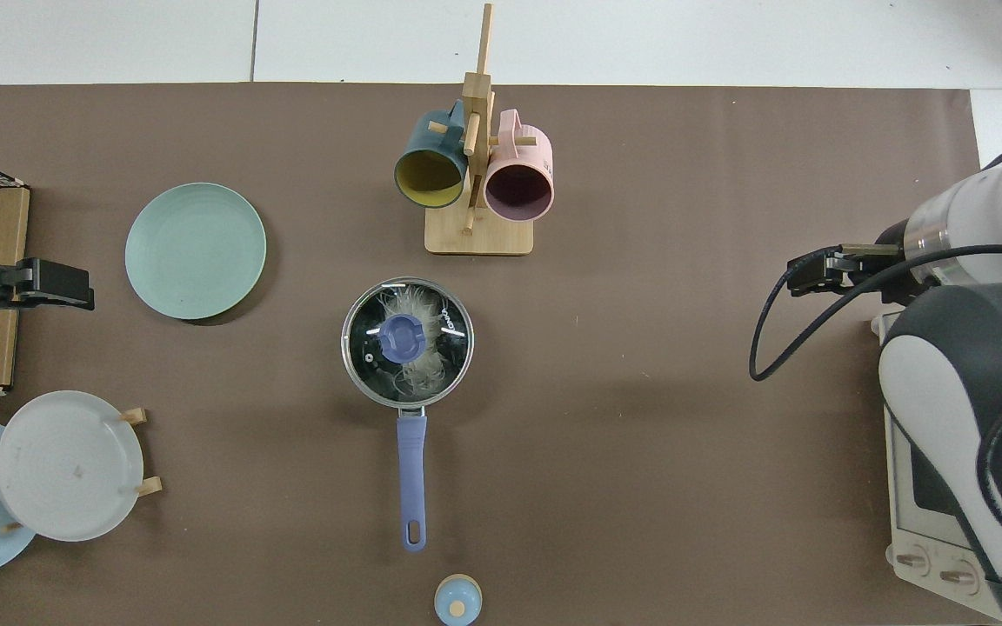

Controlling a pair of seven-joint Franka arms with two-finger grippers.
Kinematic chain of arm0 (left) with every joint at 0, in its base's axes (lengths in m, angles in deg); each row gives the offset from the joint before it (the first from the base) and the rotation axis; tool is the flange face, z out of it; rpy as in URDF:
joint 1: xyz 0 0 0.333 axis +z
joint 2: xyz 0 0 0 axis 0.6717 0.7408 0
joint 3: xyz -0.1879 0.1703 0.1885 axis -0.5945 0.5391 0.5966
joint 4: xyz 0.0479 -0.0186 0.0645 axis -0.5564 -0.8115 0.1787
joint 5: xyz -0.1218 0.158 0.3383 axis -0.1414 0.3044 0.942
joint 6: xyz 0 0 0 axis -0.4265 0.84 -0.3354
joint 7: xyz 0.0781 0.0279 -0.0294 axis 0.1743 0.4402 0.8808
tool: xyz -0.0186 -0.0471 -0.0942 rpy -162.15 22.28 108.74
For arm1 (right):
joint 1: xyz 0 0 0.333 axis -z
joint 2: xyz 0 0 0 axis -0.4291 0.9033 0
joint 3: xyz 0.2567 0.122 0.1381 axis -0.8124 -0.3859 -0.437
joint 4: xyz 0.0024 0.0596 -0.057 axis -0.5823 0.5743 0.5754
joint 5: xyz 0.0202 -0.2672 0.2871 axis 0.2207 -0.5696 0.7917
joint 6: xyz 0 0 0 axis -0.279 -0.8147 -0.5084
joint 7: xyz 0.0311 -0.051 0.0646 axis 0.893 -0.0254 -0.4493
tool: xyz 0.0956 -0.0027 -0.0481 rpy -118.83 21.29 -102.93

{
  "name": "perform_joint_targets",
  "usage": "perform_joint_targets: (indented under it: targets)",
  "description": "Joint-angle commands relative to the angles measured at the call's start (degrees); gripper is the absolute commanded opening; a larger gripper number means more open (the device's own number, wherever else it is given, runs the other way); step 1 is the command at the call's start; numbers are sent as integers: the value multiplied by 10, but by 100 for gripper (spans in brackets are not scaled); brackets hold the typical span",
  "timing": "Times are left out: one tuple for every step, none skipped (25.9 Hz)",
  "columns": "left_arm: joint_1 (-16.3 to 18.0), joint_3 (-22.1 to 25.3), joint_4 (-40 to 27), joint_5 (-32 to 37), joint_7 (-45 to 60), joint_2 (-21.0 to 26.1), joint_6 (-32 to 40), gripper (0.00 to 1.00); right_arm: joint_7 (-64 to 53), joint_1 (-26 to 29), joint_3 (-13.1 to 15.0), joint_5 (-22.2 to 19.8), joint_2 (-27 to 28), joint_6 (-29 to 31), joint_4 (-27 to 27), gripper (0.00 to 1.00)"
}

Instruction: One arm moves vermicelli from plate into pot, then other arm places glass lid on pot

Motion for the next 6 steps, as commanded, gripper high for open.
perform_joint_targets:
  targets:
    - [-8,7,-6,-6,-4,-9,4,100,-1,6,-3,12,-7,8,6,100]
    - [-8,8,-5,-6,-4,-9,4,100,-1,7,-4,12,-7,8,6,100]
    - [-8,7,-5,-6,-4,-9,4,100,0,8,-4,12,-7,8,6,100]
    - [-8,8,-6,-6,-4,-9,4,100,0,7,-3,12,-7,9,6,100]
    - [-8,7,-5,-6,-4,-9,4,100,0,7,-3,12,-7,9,5,100]
    - [-8,7,-6,-6,-4,-9,4,100,0,6,-4,12,-7,9,5,100]
